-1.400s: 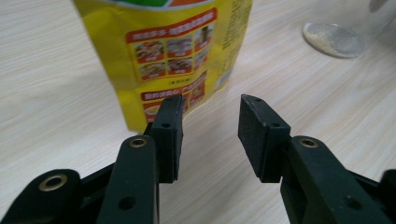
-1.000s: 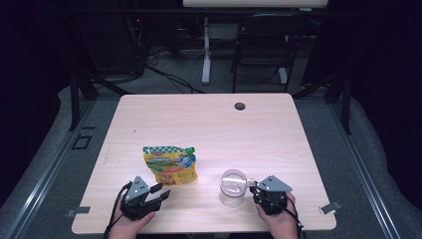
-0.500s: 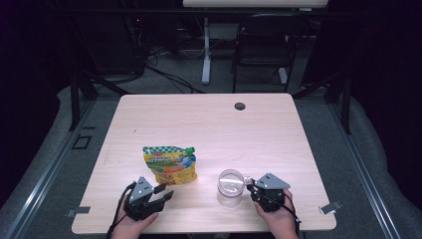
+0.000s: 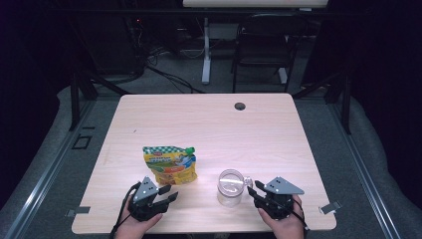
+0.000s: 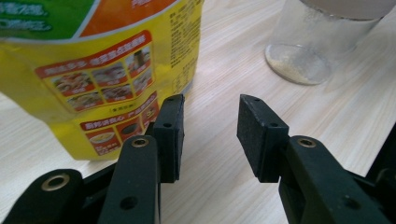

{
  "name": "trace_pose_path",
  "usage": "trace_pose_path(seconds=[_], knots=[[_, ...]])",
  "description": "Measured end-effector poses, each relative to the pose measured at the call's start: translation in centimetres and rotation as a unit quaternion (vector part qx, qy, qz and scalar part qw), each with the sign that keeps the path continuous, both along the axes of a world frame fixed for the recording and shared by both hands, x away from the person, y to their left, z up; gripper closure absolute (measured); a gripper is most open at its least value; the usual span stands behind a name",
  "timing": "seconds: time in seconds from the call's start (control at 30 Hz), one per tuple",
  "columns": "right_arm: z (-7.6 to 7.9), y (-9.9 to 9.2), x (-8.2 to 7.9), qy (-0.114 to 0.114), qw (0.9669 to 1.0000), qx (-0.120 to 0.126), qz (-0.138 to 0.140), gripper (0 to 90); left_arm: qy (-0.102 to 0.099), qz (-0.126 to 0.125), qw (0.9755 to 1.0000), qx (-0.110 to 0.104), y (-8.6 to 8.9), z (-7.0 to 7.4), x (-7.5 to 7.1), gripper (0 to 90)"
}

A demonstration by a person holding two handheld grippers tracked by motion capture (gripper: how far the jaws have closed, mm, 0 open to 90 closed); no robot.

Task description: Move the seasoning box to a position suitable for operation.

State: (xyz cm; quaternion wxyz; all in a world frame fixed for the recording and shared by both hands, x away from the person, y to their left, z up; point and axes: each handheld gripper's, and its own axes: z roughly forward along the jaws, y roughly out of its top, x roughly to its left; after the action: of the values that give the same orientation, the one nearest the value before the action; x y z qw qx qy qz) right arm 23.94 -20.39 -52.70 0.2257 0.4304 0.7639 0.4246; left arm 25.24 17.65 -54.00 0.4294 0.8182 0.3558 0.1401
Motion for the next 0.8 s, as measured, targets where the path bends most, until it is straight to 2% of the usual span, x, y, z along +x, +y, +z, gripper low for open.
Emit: trace_pose_path(seconds=[0.1,0.2,0.23,0.33,0.47,0.6,0.8], knots=[[0.9,-0.1,-0.2,-0.003,0.9999,0.003,-0.015,65.7,-0.005,-0.002,1.0,0.003,-0.5,0.3,0.0,60.7],[1.8,-0.1,0.1,-0.003,0.9996,-0.009,-0.026,66.0,-0.002,-0.004,1.0,0.003,-1.2,0.8,0.1,61.0],[2.1,-0.1,0.4,0.006,0.9994,-0.016,-0.031,65.5,-0.005,-0.006,1.0,0.005,-1.4,0.9,0.2,61.1],[2.7,-0.2,1.4,0.032,0.9986,-0.015,-0.039,64.6,-0.003,-0.011,0.9999,0.002,-2.2,1.3,0.3,61.4],[3.3,-0.1,2.4,0.04,0.9976,-0.002,-0.056,62.1,0.002,-0.016,0.9999,-0.007,-3.3,1.8,0.6,63.2],[3.4,0.0,2.4,0.031,0.9978,0.007,-0.058,67.3,-0.002,-0.016,0.9998,-0.01,-4.2,2.2,0.9,63.3],[3.2,-0.1,2.1,0.021,0.9975,0.027,-0.062,66.3,0.001,-0.017,0.9996,-0.021,-5.4,2.7,1.4,63.9]])
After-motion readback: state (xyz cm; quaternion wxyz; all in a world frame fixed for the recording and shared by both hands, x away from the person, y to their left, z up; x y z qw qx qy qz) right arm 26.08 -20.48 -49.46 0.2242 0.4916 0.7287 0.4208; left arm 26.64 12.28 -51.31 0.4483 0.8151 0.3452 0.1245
